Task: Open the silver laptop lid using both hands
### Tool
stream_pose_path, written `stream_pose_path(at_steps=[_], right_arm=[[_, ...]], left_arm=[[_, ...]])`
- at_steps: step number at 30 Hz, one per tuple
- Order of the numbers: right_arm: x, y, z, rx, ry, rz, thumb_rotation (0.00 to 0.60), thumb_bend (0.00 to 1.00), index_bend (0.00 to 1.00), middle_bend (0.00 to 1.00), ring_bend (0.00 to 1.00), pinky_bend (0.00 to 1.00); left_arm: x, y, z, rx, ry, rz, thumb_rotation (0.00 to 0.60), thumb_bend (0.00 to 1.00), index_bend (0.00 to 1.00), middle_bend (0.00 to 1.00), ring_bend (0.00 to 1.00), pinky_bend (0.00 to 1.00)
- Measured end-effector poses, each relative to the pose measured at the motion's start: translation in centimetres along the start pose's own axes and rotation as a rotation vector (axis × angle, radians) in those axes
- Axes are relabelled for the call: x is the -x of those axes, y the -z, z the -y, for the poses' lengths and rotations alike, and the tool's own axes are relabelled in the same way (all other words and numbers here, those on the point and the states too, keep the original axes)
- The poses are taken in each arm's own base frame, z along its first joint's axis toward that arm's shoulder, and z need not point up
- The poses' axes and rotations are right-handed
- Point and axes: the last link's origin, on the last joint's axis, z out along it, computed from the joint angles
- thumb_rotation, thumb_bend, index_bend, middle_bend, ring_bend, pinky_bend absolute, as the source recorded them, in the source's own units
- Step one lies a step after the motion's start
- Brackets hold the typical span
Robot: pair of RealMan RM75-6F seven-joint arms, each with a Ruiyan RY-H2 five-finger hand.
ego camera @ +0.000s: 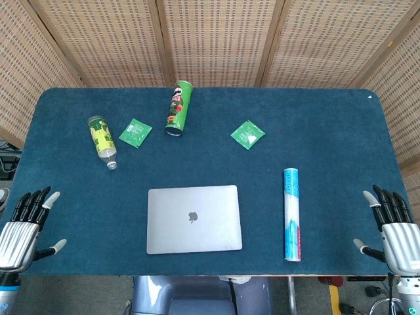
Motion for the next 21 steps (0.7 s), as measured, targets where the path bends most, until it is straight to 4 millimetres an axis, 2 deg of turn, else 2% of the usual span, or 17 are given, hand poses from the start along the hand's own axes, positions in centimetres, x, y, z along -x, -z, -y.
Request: stream_pose_path(at_steps=[7, 13, 17, 21], right_arm=[[0.0, -0.1, 0.0, 0.000, -0.012, 0.004, 0.600, 0.00, 0.09, 0.00, 0.00, 0.00], [-0.2, -0.1, -0.2, 0.007, -0.018, -0.001, 0.600, 0.00, 0.09, 0.00, 0.00, 0.00], [0.0, -0.2, -0.1, 0.008, -0.011, 0.009, 0.600, 0.00, 0.10, 0.00, 0.00, 0.00], [0.4, -0.4, -0.1, 0.014, -0.001, 0.025, 0.600, 0.00, 0.11, 0.00, 0.00, 0.00]], left_arm=[[0.2, -0.2, -0.3, 0.010, -0.006, 0.008, 0.600, 0.00, 0.00, 0.00, 0.00, 0.00], [0.8, -1.2, -1.6, 0.073, 0.002, 0.037, 0.600, 0.00, 0.00, 0.00, 0.00, 0.00], [1.6, -2.4, -3.4, 0.168, 0.005, 0.083, 0.600, 0.00, 0.00, 0.00, 0.00, 0.00], [3.1, -5.2, -7.7, 0.373, 0.007, 0.145, 0.600, 0.00, 0.00, 0.00, 0.00, 0.00]])
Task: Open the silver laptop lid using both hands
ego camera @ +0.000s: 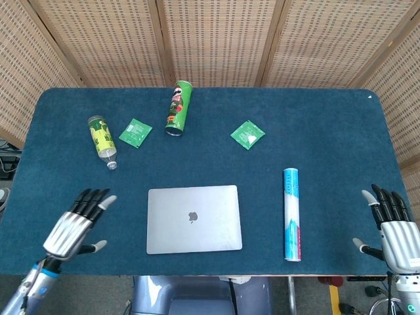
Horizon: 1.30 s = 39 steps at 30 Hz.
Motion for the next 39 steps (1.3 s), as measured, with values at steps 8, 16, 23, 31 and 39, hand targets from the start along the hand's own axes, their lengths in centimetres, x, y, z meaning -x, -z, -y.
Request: stream_pose_path(at_steps=[8, 16, 23, 31, 39], right_arm=[[0.3, -0.3, -0.2, 0.009, 0.000, 0.023, 0.600, 0.00, 0.12, 0.00, 0.00, 0.00], [0.3, -0.4, -0.3, 0.008, -0.008, 0.028, 0.600, 0.00, 0.12, 0.00, 0.00, 0.00], [0.3, -0.4, -0.3, 0.006, -0.013, 0.031, 0.600, 0.00, 0.12, 0.00, 0.00, 0.00], [0.4, -0.5, -0.4, 0.011, -0.013, 0.040, 0.600, 0.00, 0.13, 0.00, 0.00, 0.00], [0.5, -0.5, -0.3, 0.011, -0.010, 0.041, 0.600, 0.00, 0.14, 0.00, 0.00, 0.00]], left_arm=[[2.4, -7.2, -7.5, 0.335, -0.027, 0.120, 0.600, 0.00, 0.00, 0.00, 0.00, 0.00], [4.3, -10.5, -11.7, 0.432, -0.006, 0.169, 0.600, 0.00, 0.00, 0.00, 0.00, 0.00], [5.7, -11.7, -12.8, 0.417, -0.023, 0.178, 0.600, 0.00, 0.00, 0.00, 0.00, 0.00], [8.0, -12.6, -13.2, 0.391, -0.021, 0.223, 0.600, 0.00, 0.00, 0.00, 0.00, 0.00], [8.9, -13.4, -14.2, 0.389, -0.013, 0.235, 0.600, 0.00, 0.00, 0.00, 0.00, 0.00]])
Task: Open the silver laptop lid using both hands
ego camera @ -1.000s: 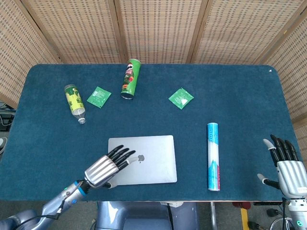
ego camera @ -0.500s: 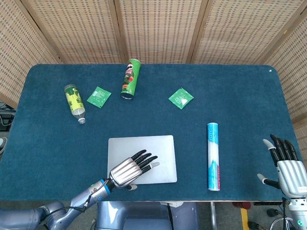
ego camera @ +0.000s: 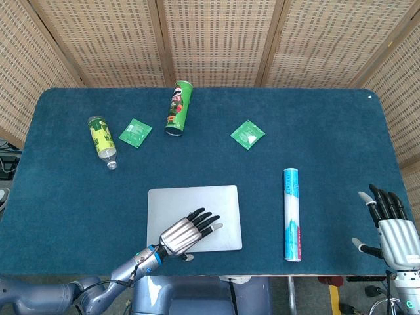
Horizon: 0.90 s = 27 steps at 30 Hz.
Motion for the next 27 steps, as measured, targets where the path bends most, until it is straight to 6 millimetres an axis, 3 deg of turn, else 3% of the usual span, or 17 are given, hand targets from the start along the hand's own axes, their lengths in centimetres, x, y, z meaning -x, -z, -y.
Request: stream_pose_path(at_steps=[21, 27], right_arm=[[-0.2, -0.1, -0.2, -0.002, -0.013, -0.002, 0.600, 0.00, 0.15, 0.00, 0.00, 0.00], [-0.1, -0.1, -0.2, 0.000, -0.015, 0.002, 0.600, 0.00, 0.15, 0.00, 0.00, 0.00]], left_arm=[[1.1, -1.6, -0.1, -0.040, -0.037, 0.029, 0.600, 0.00, 0.00, 0.00, 0.00, 0.00], [1.1, -1.5, 0.0, -0.042, -0.040, 0.030, 0.600, 0.23, 0.00, 0.00, 0.00, 0.00]])
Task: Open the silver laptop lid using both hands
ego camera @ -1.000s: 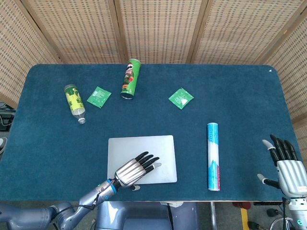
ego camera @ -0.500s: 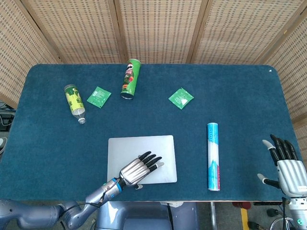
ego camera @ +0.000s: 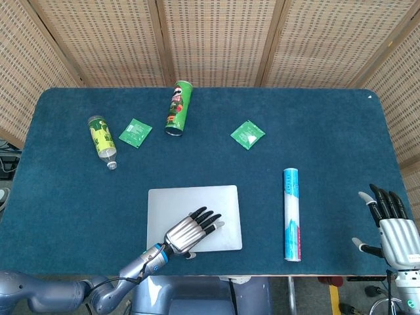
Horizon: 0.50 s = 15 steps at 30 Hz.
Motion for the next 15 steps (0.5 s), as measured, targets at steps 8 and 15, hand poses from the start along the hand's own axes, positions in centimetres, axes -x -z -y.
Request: stream_pose_path(at_steps=[8, 15], right_arm=[[0.00, 0.02, 0.00, 0.000, -0.002, 0.001, 0.600, 0.00, 0.16, 0.00, 0.00, 0.00], [0.14, 0.00, 0.02, -0.001, 0.000, 0.005, 0.600, 0.00, 0.16, 0.00, 0.00, 0.00]], left_arm=[[-0.17, 0.15, 0.00, -0.003, -0.004, -0.002, 0.600, 0.29, 0.00, 0.00, 0.00, 0.00], [-0.65, 0.29, 0.14, -0.014, -0.040, -0.019, 0.600, 0.39, 0.00, 0.00, 0.00, 0.00]])
